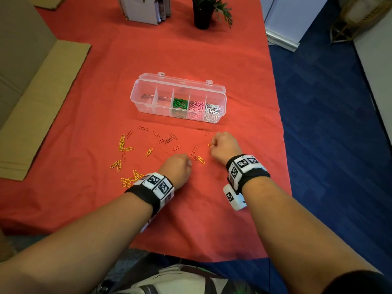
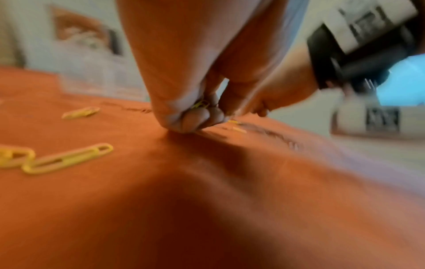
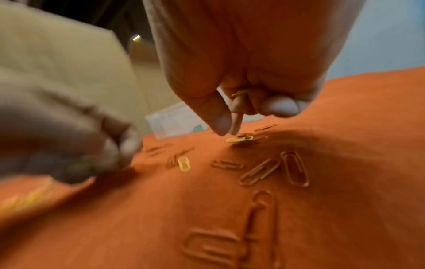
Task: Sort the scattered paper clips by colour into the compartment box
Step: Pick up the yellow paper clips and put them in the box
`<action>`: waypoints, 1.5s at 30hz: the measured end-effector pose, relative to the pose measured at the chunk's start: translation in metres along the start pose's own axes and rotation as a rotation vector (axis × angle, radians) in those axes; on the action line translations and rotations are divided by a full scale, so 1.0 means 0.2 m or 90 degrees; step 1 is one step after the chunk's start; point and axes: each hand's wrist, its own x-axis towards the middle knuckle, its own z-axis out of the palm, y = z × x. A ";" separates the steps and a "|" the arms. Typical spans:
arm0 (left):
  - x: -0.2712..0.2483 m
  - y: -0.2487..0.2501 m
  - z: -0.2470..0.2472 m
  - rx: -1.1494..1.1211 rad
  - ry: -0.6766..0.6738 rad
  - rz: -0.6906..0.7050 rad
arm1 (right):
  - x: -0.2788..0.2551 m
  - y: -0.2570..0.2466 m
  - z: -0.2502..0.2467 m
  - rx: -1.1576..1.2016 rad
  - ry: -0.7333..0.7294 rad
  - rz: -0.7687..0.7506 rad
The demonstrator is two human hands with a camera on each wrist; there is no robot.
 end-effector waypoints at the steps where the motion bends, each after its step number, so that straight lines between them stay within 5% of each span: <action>1: 0.00 0.01 -0.02 -0.059 -0.002 -0.036 | 0.00 -0.01 0.02 -0.052 0.014 -0.038; 6: 0.01 0.09 -0.12 -0.617 -0.094 -0.279 | -0.02 -0.05 0.05 -0.243 0.029 -0.106; 9: 0.04 0.12 -0.14 -0.753 -0.100 -0.298 | -0.03 -0.05 0.03 -0.253 0.011 -0.097; 11: 0.08 0.12 -0.12 -0.600 -0.067 -0.223 | -0.03 -0.03 0.02 -0.209 -0.020 -0.063; 16: 0.16 0.10 -0.02 0.063 -0.019 0.066 | -0.06 0.03 -0.06 0.100 -0.017 0.080; 22: 0.16 0.11 0.03 0.225 0.018 0.152 | -0.14 0.08 -0.09 0.308 -0.027 0.137; 28: 0.14 0.13 -0.02 0.028 0.021 0.065 | -0.21 0.04 -0.06 0.563 -0.064 0.189; 31: 0.10 0.07 -0.12 -0.358 -0.078 -0.115 | -0.24 -0.01 -0.05 0.696 -0.108 0.220; 33: 0.03 0.02 -0.19 -0.694 -0.070 -0.239 | -0.25 -0.06 -0.04 0.794 -0.149 0.239; 35: -0.04 -0.06 -0.26 -0.837 -0.033 -0.287 | -0.26 -0.13 -0.02 0.820 -0.194 0.250; 39: -0.07 -0.25 -0.34 -0.802 0.116 -0.335 | -0.22 -0.29 0.08 0.538 -0.183 0.165; 45: -0.08 -0.56 -0.42 -0.224 0.315 -0.285 | -0.18 -0.52 0.22 0.281 -0.158 0.004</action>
